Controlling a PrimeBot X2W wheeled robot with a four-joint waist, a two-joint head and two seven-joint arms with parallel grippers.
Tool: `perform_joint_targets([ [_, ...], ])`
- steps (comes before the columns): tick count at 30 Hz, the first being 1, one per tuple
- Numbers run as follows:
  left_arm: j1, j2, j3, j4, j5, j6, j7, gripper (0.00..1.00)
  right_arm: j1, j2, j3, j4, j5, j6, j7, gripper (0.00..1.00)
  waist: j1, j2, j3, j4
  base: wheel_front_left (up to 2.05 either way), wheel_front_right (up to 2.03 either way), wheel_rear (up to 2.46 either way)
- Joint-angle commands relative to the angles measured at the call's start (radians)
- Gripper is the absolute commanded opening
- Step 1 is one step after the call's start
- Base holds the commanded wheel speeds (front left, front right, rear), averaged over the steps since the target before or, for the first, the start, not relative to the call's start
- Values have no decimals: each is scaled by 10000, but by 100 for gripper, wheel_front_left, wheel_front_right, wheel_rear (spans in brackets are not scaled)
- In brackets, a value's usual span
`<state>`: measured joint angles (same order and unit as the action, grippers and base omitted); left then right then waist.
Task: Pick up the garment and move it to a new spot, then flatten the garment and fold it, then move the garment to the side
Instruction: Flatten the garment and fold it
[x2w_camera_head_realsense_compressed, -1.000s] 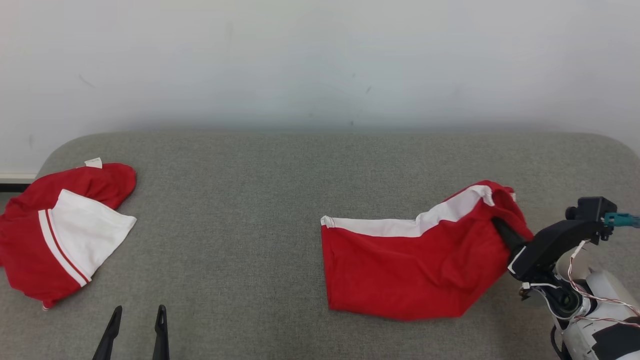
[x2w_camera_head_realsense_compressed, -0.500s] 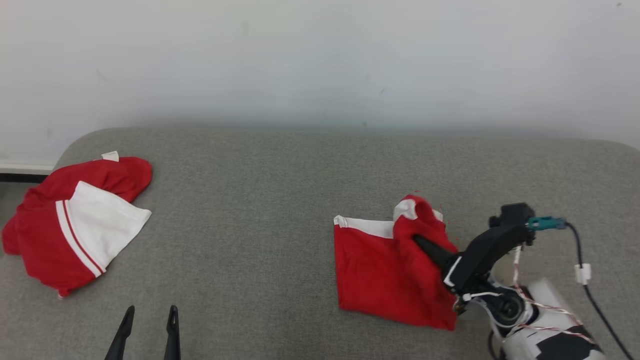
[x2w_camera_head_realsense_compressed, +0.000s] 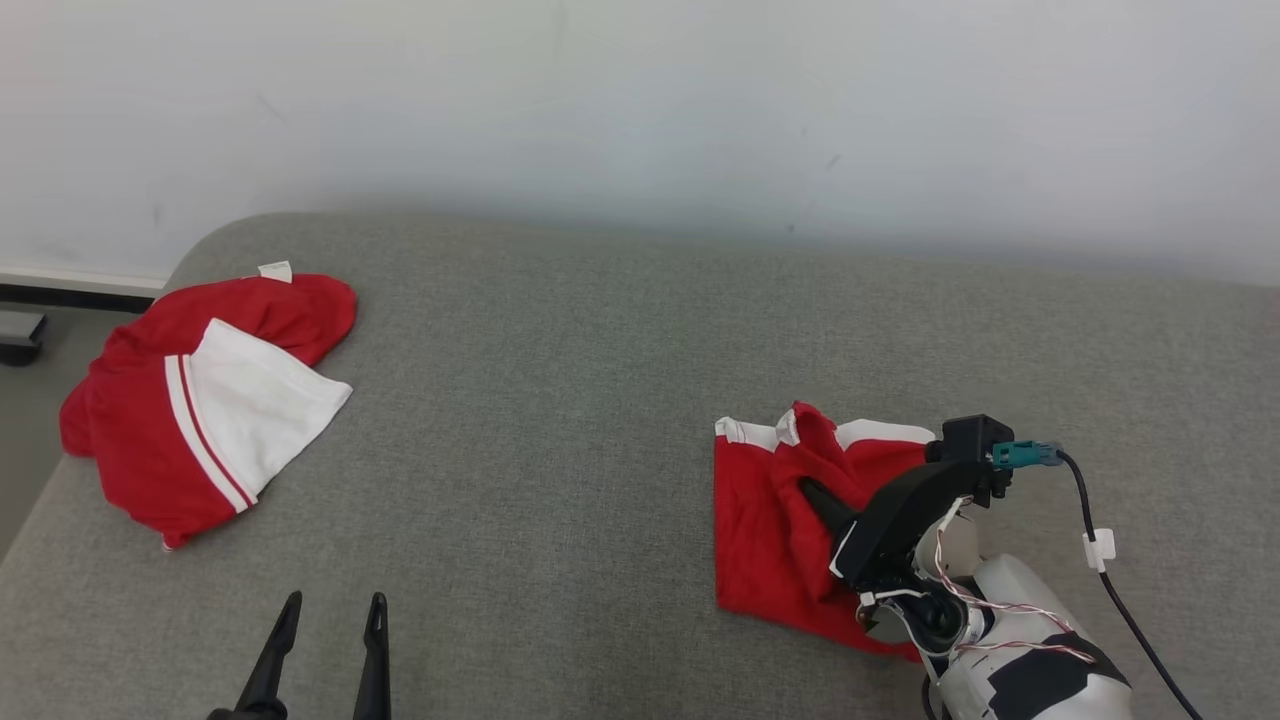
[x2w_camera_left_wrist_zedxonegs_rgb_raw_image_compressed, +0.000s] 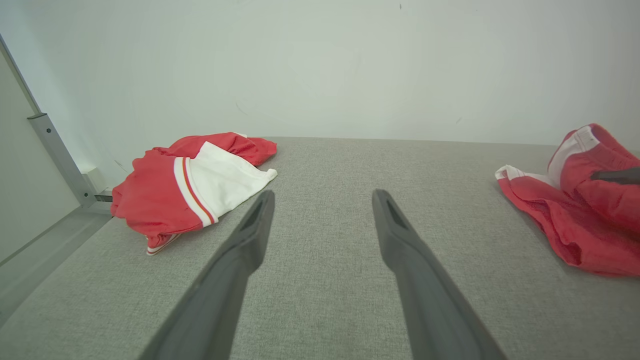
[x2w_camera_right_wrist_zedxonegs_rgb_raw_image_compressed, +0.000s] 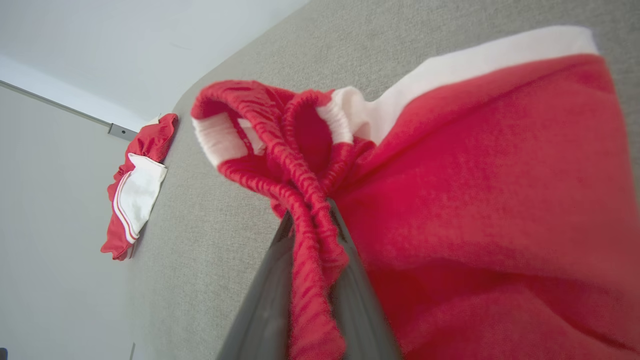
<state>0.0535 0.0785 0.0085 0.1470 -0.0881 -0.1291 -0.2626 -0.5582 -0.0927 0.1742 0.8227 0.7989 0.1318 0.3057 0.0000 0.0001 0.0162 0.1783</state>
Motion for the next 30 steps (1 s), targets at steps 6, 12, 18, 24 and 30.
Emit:
perform_joint_targets([
  [6, -89, 45, 29, 117, -58, -8, -32, 100, -183, 108, 475, 135, -248, -24, -498, 100, 0, -1, -55, 119, 0, 0, 0],
  [12, 174, 52, 565, 94, 60, 169, -32, 100, 296, -457, 1243, -1191, -26, -24, -1220, 100, 0, -1, -335, -121, 0, 0, 0],
  [18, 370, 49, 858, -74, 175, 225, -32, 100, 958, -1325, 1547, -2550, -95, -24, -2476, 100, 0, -1, -396, -498, 0, 0, 0],
  [24, 430, 25, 1064, -233, 291, 337, -32, 100, 1575, -1693, 1291, -3233, -121, -24, -3582, 100, 0, -1, -339, -967, 0, 0, 0],
  [30, 323, 110, 1189, -314, 396, 375, -32, 100, 2102, -1830, 951, -3450, -285, -24, -4523, 100, 0, -1, -326, -1231, 0, 0, 0],
])
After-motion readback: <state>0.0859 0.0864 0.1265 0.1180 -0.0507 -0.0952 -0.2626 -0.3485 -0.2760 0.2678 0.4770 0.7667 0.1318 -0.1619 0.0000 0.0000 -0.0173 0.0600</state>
